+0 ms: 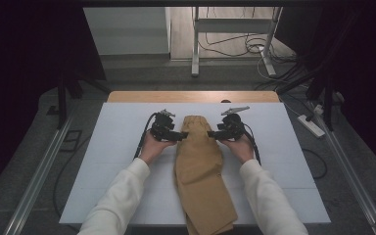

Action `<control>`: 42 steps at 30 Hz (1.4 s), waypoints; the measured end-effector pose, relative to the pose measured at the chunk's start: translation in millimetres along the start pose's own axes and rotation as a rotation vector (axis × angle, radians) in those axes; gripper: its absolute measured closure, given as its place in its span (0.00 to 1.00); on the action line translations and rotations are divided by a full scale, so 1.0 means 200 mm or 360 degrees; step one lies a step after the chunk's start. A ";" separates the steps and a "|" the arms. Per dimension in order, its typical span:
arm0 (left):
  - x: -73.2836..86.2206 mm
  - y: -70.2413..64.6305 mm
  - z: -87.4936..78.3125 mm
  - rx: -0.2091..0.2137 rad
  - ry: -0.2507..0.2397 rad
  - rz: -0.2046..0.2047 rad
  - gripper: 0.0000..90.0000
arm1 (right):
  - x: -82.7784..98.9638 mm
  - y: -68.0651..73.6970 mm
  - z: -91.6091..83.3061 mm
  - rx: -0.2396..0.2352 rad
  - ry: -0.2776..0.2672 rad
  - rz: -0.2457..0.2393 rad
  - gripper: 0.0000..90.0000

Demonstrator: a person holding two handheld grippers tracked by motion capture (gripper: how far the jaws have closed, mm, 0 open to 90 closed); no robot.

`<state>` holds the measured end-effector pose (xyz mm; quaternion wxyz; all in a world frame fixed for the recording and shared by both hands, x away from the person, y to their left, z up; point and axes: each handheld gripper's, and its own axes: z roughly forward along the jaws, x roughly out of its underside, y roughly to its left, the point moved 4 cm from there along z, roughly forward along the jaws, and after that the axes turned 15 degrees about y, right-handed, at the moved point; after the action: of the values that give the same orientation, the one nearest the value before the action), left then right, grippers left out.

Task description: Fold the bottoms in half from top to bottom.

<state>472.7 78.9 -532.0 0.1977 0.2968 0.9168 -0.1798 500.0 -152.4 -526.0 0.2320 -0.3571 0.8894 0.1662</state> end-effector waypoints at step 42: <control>-0.02 0.01 0.18 0.0048 0.0115 0.0016 0.51 | -0.06 0.04 0.20 -0.0064 0.0210 -0.0081 0.63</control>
<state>486.9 62.1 -561.7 0.1608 0.3106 0.9190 -0.1819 513.2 -121.1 -551.3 0.1699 -0.3944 0.8898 0.1543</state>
